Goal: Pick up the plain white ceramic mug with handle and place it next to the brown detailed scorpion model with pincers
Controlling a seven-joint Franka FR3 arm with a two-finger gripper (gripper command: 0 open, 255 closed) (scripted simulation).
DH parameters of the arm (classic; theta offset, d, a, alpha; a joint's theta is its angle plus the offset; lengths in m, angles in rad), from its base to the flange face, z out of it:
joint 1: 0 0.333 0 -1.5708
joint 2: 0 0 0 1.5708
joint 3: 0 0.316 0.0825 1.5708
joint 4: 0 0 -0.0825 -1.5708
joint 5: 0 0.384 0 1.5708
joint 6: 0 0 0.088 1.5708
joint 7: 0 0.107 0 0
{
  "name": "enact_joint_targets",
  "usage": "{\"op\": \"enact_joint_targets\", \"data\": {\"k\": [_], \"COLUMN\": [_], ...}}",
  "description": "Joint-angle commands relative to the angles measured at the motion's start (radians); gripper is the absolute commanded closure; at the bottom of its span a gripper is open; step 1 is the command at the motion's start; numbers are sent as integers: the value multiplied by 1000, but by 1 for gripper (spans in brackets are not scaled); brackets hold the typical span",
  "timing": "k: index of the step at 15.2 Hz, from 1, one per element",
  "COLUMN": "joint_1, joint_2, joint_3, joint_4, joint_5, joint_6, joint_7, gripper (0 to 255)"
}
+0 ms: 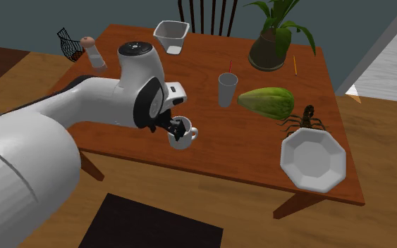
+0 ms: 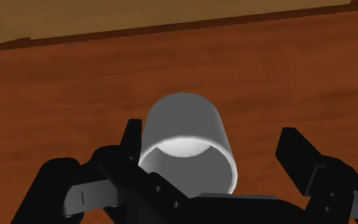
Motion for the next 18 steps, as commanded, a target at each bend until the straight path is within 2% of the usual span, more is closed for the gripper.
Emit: {"op": "enact_joint_targets", "data": {"k": [1,6,14,18], "joint_1": [3,10,8,8], "joint_2": [70,246,330,330], "joint_3": [9,32,31,31], "joint_4": [30,122,100,100], "joint_5": [-2,-20,-34,-34], "joint_6": [63,198,306,306], "joint_7": [17,66,78,78], "gripper": [0,0,0,0]}}
